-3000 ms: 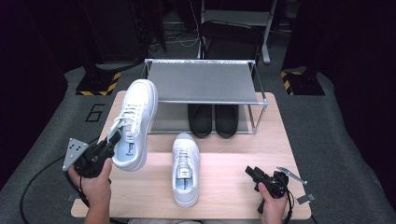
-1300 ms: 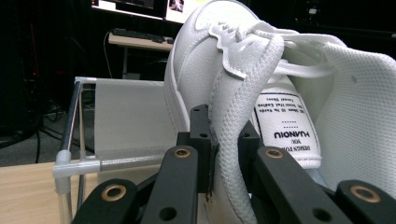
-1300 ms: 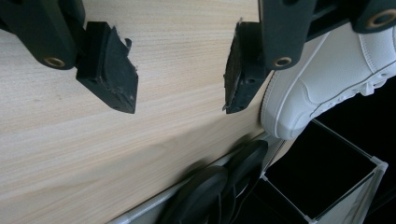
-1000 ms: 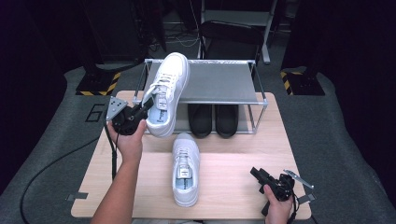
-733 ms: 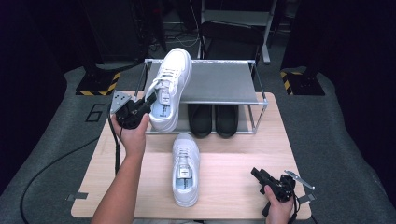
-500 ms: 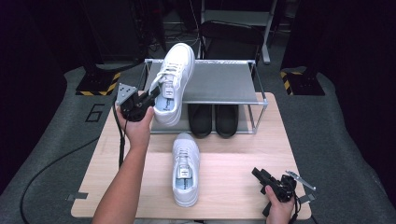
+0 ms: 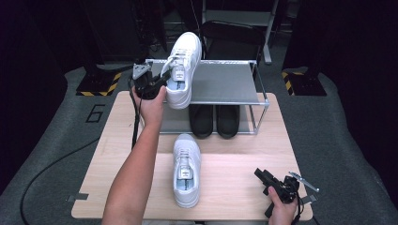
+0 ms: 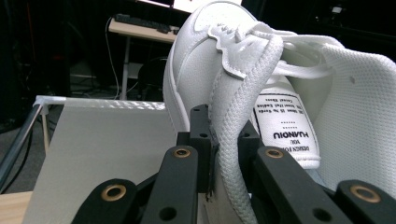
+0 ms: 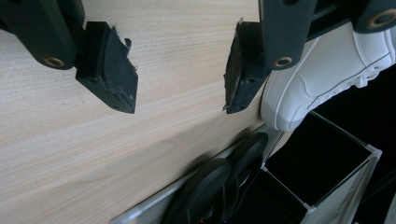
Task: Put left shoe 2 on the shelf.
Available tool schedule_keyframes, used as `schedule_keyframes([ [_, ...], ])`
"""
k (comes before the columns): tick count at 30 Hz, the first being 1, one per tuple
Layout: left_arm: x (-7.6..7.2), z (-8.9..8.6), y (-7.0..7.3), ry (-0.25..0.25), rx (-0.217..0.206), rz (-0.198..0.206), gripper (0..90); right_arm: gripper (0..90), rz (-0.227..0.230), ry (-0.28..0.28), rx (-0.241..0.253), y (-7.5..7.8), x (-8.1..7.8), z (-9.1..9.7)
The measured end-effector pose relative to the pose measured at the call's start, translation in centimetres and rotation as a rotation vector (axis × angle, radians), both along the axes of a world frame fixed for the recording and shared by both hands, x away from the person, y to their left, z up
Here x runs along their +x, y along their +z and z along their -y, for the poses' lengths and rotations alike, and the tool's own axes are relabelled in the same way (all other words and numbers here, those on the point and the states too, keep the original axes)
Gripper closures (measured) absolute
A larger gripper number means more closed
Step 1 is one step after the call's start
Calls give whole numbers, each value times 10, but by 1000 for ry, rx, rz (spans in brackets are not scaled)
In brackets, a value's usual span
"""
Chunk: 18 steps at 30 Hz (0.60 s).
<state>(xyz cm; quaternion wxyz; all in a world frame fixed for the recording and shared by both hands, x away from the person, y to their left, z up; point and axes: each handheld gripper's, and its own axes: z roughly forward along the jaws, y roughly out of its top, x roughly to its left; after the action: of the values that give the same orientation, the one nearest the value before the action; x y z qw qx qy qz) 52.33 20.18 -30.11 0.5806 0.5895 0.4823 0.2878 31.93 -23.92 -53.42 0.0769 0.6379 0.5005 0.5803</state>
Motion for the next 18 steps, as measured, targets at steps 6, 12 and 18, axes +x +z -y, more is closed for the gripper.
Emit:
schedule_keyframes([
  [6, 17, 10, 4, 28, 19, -20, 830, 440, 2, -3, -3, 0, 0, 4],
  [12, 27, 17, 3, 41, 5, -56, 830, 440, 2, 5, 3, 0, 0, 3],
  [18, 37, 29, 0, 59, 1, -94, 830, 440, -3, 6, 5, -1, 0, 2],
])
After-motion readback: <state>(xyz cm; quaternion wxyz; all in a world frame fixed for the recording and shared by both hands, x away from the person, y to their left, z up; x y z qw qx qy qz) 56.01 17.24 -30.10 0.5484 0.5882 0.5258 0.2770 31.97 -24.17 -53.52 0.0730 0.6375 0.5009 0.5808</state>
